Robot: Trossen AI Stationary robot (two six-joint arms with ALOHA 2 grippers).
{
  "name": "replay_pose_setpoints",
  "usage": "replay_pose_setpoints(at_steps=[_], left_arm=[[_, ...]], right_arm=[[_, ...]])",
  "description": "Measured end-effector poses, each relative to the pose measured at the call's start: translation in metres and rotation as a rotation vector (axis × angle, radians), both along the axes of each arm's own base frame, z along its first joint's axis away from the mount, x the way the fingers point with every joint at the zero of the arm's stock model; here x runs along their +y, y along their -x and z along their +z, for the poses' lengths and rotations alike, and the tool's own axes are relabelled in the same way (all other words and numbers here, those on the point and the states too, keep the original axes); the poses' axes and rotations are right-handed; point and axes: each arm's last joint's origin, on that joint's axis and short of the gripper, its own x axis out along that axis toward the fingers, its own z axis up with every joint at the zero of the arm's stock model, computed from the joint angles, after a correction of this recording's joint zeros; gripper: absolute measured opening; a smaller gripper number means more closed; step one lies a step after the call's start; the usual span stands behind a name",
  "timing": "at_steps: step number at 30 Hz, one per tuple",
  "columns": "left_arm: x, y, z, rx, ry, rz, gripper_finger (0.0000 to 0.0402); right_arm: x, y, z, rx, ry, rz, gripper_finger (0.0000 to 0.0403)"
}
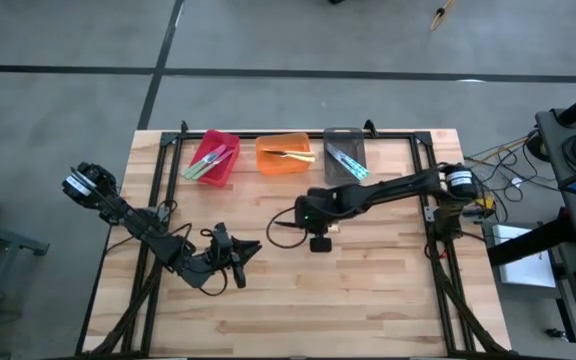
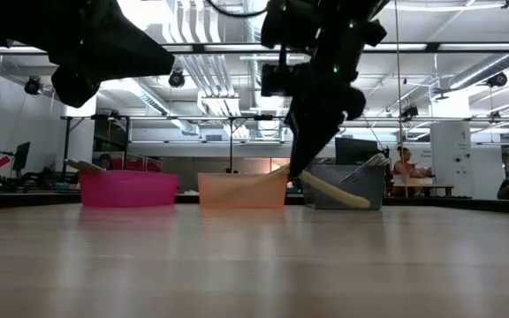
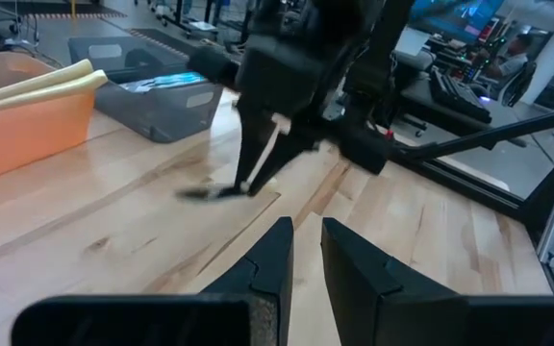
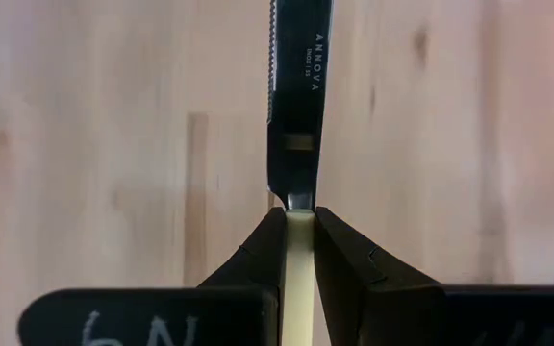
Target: Sort silverware by color (type)
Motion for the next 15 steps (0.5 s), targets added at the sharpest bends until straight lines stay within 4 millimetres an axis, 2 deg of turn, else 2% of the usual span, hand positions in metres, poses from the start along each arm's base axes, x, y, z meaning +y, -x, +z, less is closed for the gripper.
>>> replay_pose_setpoints(at_steps=[10,15], left_arm=[[0.0,0.0,0.0,0.002,-0.006,0.002,0.004],[0.0,0.0,0.0,0.002,-0.006,0.002,0.004]], right_arm=[[-0.003,-0.009,-0.039,0.108,0.077,-0.029,0.0027],[-0.003,-0.013,-0.051,0.126,0.078,-0.024,0.0028]])
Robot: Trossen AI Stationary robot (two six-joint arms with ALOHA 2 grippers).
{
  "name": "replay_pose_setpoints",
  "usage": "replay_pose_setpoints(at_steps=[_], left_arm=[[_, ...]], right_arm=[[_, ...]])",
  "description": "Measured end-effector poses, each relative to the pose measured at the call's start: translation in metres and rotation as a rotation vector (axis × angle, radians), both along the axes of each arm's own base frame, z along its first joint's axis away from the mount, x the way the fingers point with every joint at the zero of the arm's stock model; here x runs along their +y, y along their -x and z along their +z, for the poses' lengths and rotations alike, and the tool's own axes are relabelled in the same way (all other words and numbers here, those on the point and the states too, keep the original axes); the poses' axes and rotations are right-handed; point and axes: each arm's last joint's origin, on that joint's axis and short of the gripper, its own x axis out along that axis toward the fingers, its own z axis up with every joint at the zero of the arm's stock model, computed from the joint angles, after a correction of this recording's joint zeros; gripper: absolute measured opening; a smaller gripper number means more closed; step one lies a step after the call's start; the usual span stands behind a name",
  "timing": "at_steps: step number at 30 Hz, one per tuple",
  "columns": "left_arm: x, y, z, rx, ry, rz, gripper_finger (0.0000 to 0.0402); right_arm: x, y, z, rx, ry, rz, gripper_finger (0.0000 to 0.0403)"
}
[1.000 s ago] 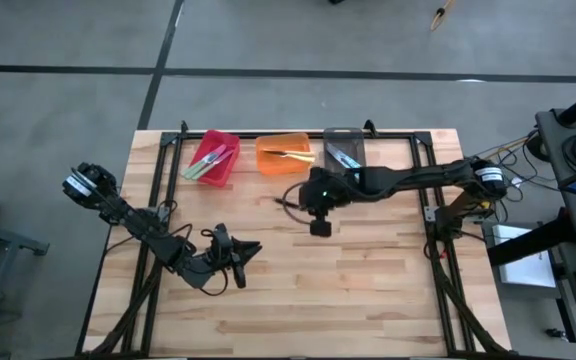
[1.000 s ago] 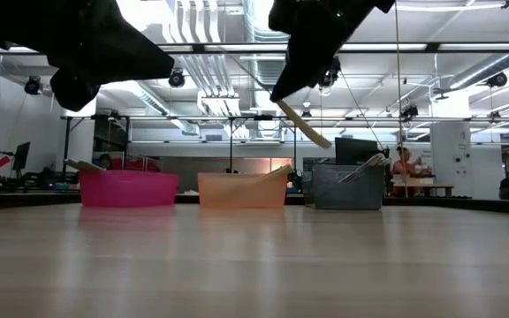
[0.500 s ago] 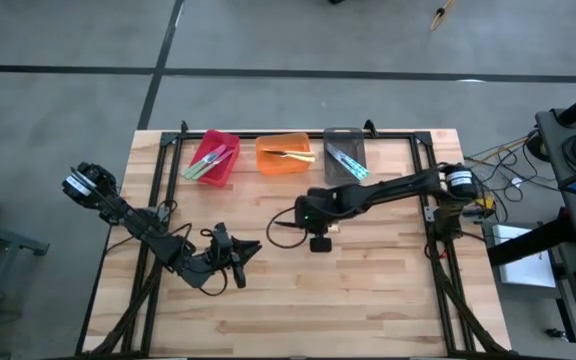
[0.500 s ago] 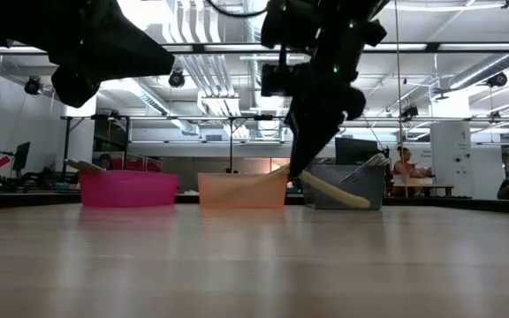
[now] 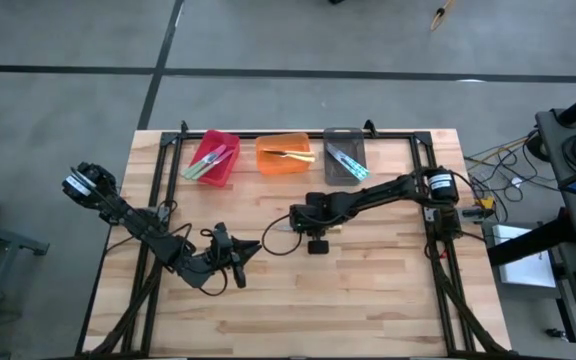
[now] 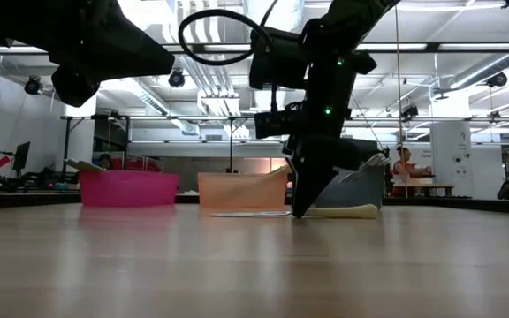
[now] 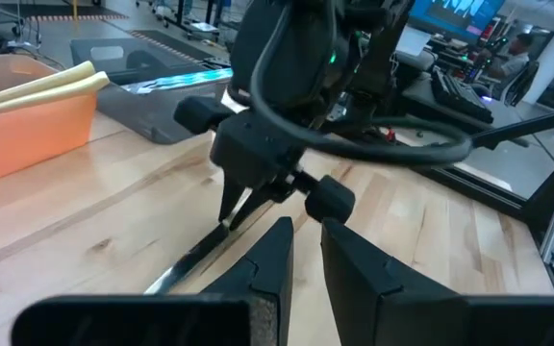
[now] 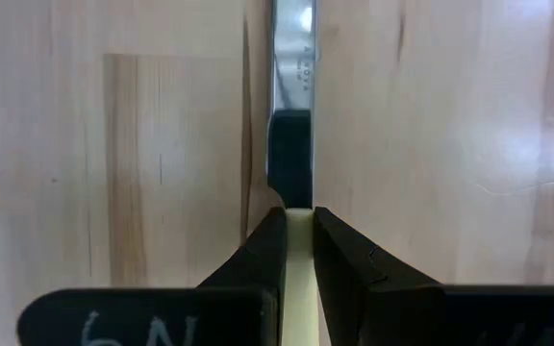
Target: Sort silverware by color (type)
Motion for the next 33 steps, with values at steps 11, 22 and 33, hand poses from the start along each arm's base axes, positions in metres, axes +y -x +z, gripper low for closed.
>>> replay_pose_setpoints(at_steps=[11,22,33], left_arm=[[-0.0022,-0.0029,0.0056,0.0,-0.025,-0.008,0.004],[-0.0034,-0.0046,0.009,-0.007,-0.025,-0.009,0.004],[-0.0034,-0.0046,0.009,-0.005,-0.03,-0.01,0.004]], right_arm=[[0.0,-0.0072,-0.0062,0.007,0.004,0.011,0.0029],[0.0,-0.0078,-0.0059,0.002,0.003,0.009,0.0029],[0.0001,-0.0076,-0.0061,0.003,0.002,0.009,0.0029]])
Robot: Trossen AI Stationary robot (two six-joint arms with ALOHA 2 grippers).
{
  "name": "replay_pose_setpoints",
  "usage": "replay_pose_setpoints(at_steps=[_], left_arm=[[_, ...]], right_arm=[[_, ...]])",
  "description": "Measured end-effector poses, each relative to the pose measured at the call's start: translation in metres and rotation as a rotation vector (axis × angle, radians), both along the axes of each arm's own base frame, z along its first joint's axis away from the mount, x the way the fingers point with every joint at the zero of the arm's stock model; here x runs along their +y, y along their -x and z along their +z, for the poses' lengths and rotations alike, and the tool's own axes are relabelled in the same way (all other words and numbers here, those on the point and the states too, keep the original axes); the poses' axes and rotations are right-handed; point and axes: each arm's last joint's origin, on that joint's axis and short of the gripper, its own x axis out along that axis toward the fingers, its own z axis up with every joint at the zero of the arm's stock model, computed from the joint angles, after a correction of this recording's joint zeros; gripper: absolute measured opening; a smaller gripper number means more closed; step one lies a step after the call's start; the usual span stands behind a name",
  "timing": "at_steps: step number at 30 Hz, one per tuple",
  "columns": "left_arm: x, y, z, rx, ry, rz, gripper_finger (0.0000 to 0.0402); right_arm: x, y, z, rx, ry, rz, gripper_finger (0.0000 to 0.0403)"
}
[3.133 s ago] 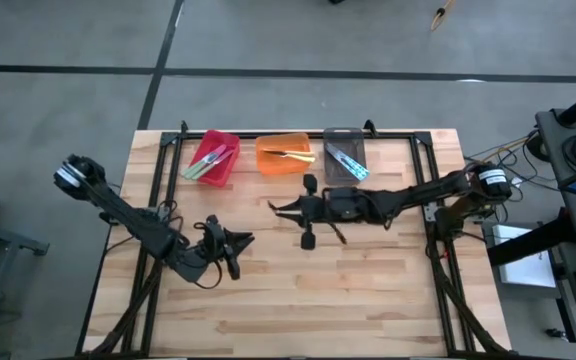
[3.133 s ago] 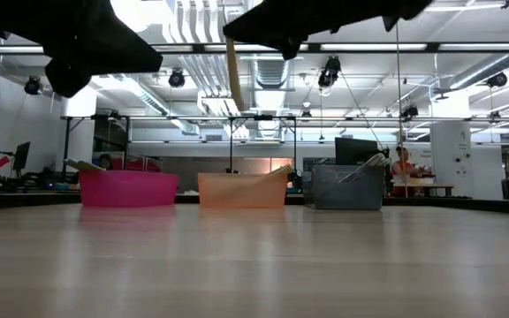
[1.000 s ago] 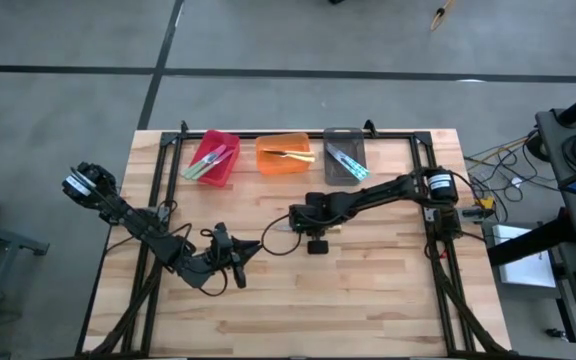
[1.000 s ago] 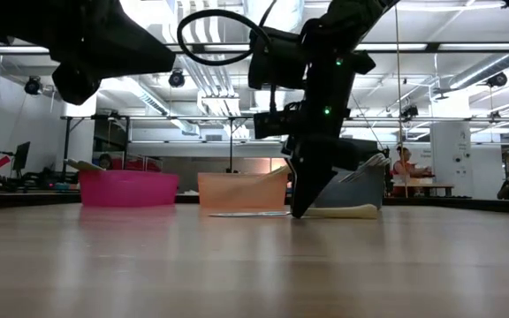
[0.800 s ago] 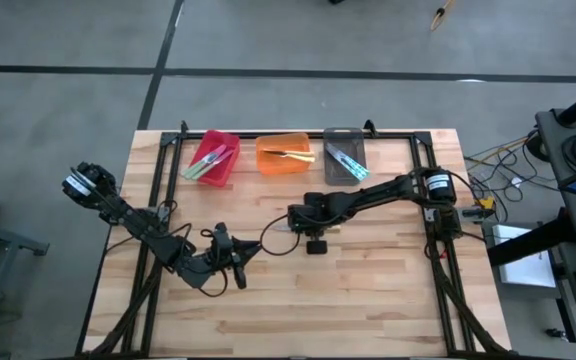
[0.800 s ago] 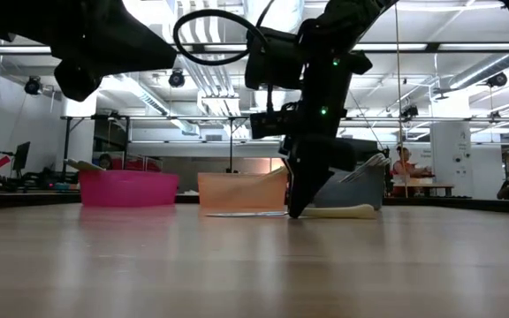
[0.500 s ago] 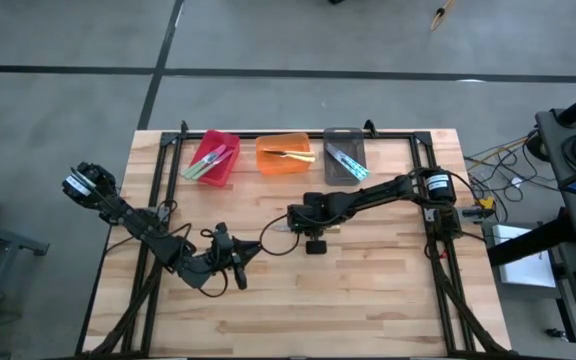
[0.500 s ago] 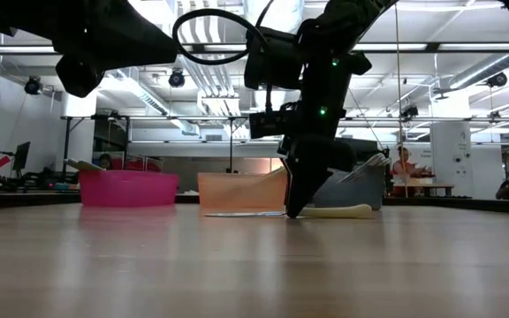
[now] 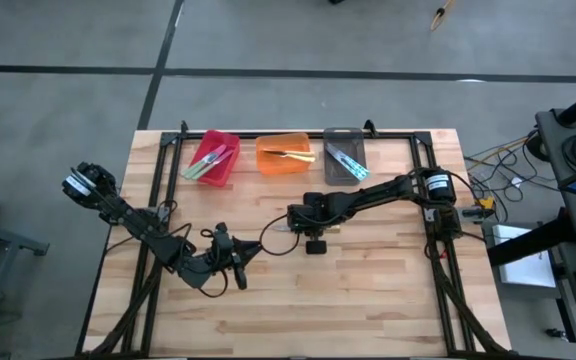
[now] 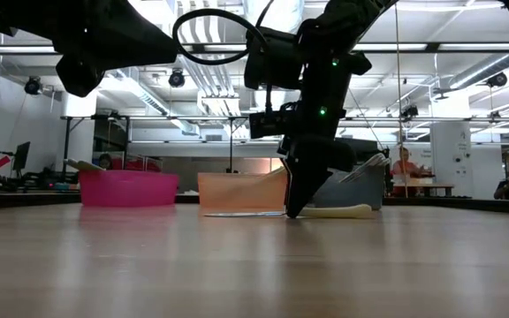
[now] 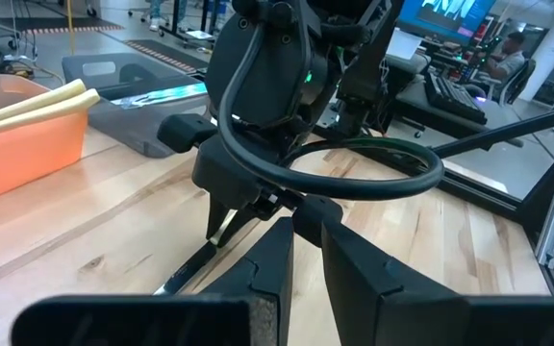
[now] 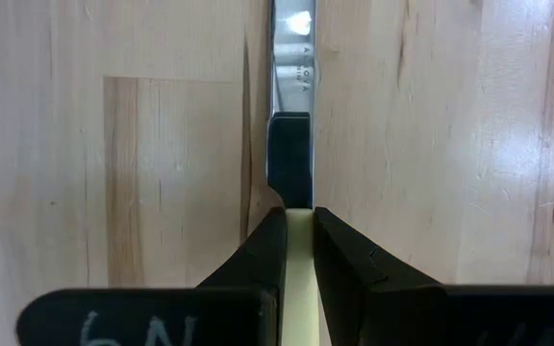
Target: Sort silverware by color (type)
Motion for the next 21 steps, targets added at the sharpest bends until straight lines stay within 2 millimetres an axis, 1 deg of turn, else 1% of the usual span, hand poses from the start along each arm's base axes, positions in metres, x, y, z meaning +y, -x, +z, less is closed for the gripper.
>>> replay_pose_setpoints(at_steps=[12,21], left_arm=[[0.0,0.0,0.0,-0.002,0.006,0.001,0.004],[0.0,0.0,0.0,-0.002,0.006,0.001,0.004]], right_arm=[[0.0001,0.0001,-0.0001,0.001,-0.002,0.001,0.0032],[-0.0001,0.0003,-0.0006,0.002,-0.004,-0.003,0.0081]])
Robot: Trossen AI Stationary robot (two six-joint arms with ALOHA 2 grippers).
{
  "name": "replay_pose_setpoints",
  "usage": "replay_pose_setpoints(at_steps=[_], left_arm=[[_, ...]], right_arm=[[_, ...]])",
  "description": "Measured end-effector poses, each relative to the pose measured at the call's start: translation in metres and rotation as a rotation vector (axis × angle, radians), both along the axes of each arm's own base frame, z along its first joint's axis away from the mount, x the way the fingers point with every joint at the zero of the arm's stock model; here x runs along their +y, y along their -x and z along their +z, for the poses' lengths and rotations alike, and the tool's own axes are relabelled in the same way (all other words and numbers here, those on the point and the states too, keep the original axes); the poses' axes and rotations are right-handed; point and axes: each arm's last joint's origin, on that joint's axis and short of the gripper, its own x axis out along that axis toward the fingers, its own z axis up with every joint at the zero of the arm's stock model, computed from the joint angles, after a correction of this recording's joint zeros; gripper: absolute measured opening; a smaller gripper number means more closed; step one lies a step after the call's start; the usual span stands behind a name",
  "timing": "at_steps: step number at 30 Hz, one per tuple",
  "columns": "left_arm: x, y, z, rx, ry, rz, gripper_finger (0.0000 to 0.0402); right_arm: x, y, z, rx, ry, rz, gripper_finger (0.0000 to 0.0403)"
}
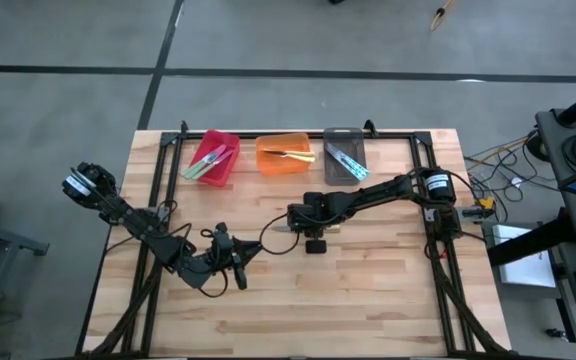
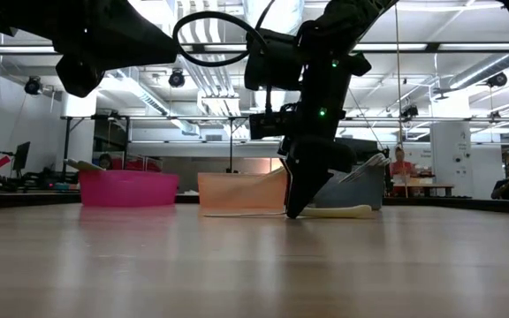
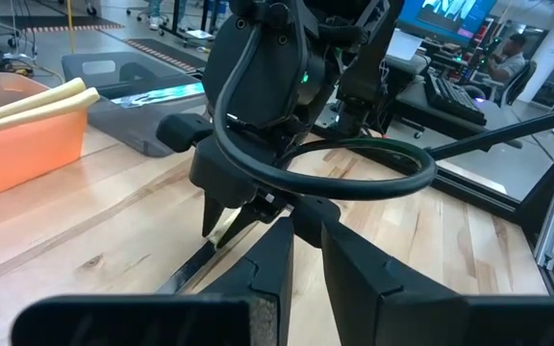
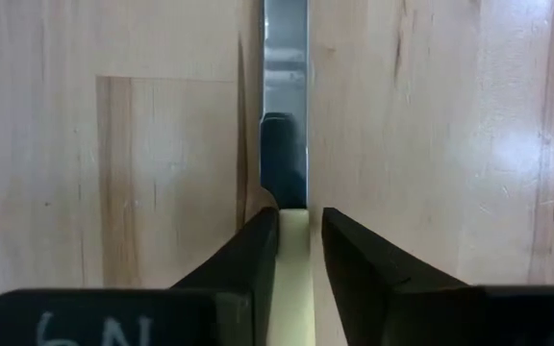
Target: Sort silverware by color (type)
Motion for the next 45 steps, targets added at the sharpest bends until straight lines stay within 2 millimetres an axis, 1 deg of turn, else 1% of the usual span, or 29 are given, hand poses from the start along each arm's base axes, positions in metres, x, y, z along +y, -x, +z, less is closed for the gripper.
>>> replay_pose_setpoints(at_steps=[14,18,23,30,36,41,45], left_arm=[[0.0,0.0,0.0,-0.001,0.004,-0.001,0.004],[0.0,0.0,0.0,-0.001,0.003,-0.001,0.004],[0.0,0.0,0.0,-0.002,0.003,0.0,0.004],[0.0,0.0,0.0,-0.001,0.003,0.0,0.004],[0.0,0.0,0.0,-0.007,0.01,0.001,0.004],[0.0,0.0,0.001,-0.009,0.012,0.001,0.004],[0.0,0.0,0.001,-0.007,0.008,0.0,0.004]], right_arm=[[0.0,0.001,0.002,-0.006,0.002,-0.009,0.0122],[0.0,0.003,0.01,-0.019,-0.009,-0.009,0.0133],[-0.001,0.005,0.025,-0.059,-0.017,-0.032,0.0145],[-0.001,0.007,0.034,-0.077,-0.01,-0.021,0.0153],[0.0,0.011,0.03,-0.038,-0.04,-0.013,0.0151],[0.0,0.016,0.014,0.023,-0.042,-0.016,0.0148],[0.0,0.018,0.006,0.026,-0.043,-0.015,0.0142]])
